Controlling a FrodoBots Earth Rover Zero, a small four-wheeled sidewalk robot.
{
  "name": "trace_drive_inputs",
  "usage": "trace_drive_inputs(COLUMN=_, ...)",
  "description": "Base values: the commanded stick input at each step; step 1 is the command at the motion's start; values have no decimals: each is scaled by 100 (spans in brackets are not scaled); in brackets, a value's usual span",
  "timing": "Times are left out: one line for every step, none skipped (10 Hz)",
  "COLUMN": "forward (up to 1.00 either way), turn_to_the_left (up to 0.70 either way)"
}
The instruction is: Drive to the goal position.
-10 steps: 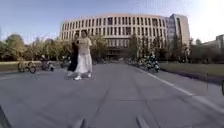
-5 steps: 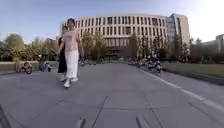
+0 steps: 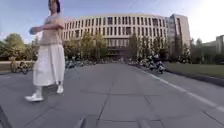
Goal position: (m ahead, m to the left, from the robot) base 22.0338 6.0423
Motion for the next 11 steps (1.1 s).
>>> trace_drive_inputs(forward=60, turn_to_the_left=15)
trace_drive_inputs(forward=60, turn_to_the_left=15)
trace_drive_inputs(forward=60, turn_to_the_left=15)
trace_drive_inputs(forward=60, turn_to_the_left=8)
trace_drive_inputs(forward=60, turn_to_the_left=0)
trace_drive_inputs(forward=60, turn_to_the_left=0)
trace_drive_inputs(forward=60, turn_to_the_left=0)
trace_drive_inputs(forward=60, turn_to_the_left=0)
trace_drive_inputs(forward=60, turn_to_the_left=0)
trace_drive_inputs(forward=60, turn_to_the_left=0)
trace_drive_inputs(forward=60, turn_to_the_left=0)
